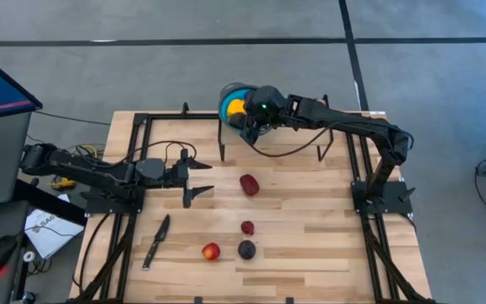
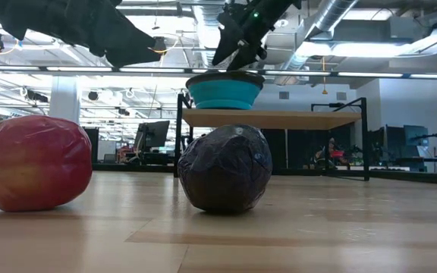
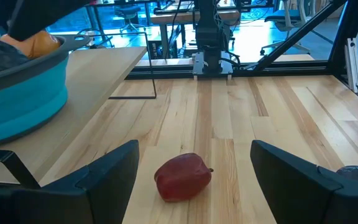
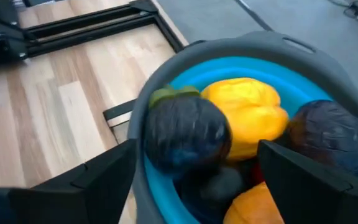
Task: Pick & Place Fruit
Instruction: Put the top red apple into the blue strainer bowl on the shelf
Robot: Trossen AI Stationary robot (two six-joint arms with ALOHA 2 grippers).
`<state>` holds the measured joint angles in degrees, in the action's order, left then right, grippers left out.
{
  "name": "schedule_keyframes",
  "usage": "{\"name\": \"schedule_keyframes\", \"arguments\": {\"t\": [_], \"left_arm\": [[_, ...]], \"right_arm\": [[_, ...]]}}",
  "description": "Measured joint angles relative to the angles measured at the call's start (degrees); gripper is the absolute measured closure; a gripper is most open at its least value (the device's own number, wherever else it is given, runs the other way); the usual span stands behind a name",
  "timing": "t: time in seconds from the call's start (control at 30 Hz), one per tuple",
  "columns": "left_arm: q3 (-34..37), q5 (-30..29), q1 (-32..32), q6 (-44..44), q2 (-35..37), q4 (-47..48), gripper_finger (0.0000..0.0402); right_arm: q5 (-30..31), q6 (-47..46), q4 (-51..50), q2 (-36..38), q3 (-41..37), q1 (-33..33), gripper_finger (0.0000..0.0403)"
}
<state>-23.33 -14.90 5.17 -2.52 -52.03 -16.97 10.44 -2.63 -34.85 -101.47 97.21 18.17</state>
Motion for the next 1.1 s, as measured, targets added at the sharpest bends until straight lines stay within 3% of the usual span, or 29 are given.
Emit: {"name": "schedule_keyframes", "arguments": {"t": [0.3, 0.47, 0.6, 0.73, 0.83, 0.97, 1.1], "left_arm": [[0.00, 0.00, 0.01, 0.44, 0.02, 0.01, 0.0101], [0.00, -0.02, 0.02, 0.91, 0.01, 0.09, 0.0101], [0.26, 0.03, 0.28, 1.55, 0.02, 0.17, 0.0101], [1.69, 0.17, 1.15, 1.55, 0.02, 0.32, 0.0101], [2.78, 0.17, 1.63, 1.55, 0.02, 0.06, 0.0101], [4.15, 0.17, 1.66, 1.55, 0.00, -1.51, 0.0101], [5.22, 1.01, 1.60, 1.42, 0.01, -3.48, 0.0101]], "right_arm": [[0.79, 1.63, -0.05, 1.05, 3.46, -2.49, 0.0046], [1.92, 6.12, -1.77, 1.09, 3.27, -11.05, 0.0060], [8.26, 6.37, 0.10, 1.24, -1.64, -18.89, 0.0075], [17.71, -0.32, -0.31, 1.07, -9.10, -25.88, 0.0087], [20.91, -9.18, -0.94, 1.11, -14.67, -29.89, 0.0092], [21.62, -20.82, -0.75, 1.09, -21.41, -32.73, 0.0092], [17.26, -23.84, -0.26, 0.90, -26.81, -32.47, 0.0086]]}}
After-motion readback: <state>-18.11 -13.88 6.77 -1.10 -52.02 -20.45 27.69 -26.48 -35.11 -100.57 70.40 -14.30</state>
